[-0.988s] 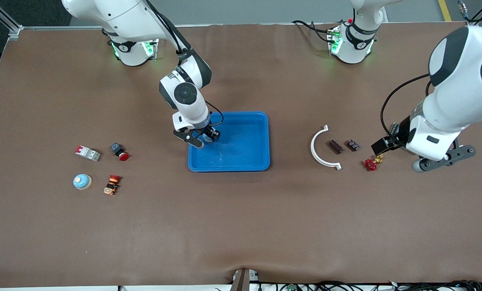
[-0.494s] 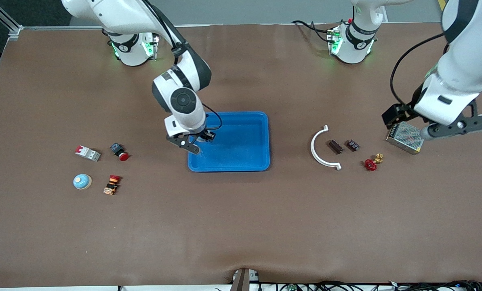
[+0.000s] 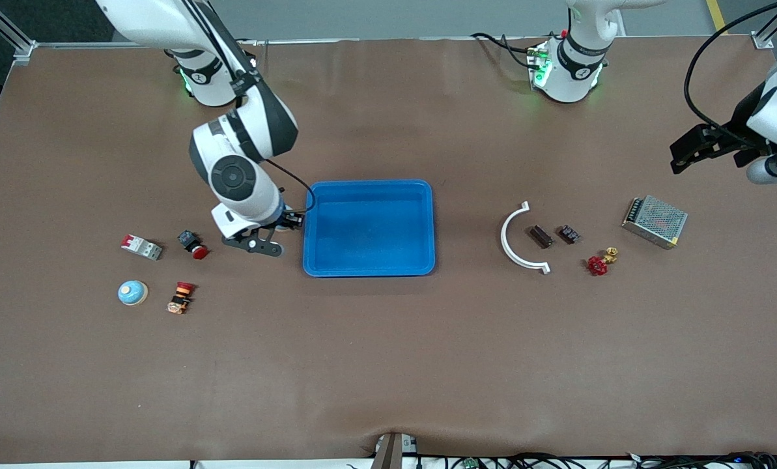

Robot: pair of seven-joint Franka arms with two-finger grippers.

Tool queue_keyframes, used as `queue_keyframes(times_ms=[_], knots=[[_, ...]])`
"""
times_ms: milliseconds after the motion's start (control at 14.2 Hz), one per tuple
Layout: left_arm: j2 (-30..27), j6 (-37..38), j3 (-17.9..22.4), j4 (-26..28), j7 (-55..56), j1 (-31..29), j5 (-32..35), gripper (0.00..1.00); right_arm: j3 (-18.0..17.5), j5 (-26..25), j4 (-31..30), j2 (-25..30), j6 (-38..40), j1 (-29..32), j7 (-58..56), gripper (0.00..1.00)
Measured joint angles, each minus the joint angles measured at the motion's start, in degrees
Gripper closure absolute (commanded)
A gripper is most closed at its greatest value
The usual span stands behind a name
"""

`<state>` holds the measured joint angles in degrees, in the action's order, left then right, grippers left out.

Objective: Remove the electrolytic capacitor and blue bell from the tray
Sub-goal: 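Carry the held bell with the right gripper toward the red buttons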

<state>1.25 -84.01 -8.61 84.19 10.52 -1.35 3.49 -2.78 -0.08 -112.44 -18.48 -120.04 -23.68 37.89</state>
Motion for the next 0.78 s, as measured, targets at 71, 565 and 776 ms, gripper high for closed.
queue_keyframes(times_ms=[71, 565, 776], knots=[[-0.2, 0.1, 0.7, 0.0, -0.4, 0.6, 0.0, 0.00, 0.0, 0.0, -1.2, 1.0, 0.0, 0.8, -2.1, 1.00], [-1.4, 2.1, 1.9, 0.3, -2.7, 1.6, -0.1, 0.00, 0.2, -0.2, -11.4, 11.4, 0.0, 9.6, -18.7, 1.00], [-2.1, 2.2, 1.9, 1.3, -2.7, 1.6, -0.1, 0.00, 0.2, -0.2, -16.3, 16.7, -0.1, 14.2, -26.6, 1.00]])
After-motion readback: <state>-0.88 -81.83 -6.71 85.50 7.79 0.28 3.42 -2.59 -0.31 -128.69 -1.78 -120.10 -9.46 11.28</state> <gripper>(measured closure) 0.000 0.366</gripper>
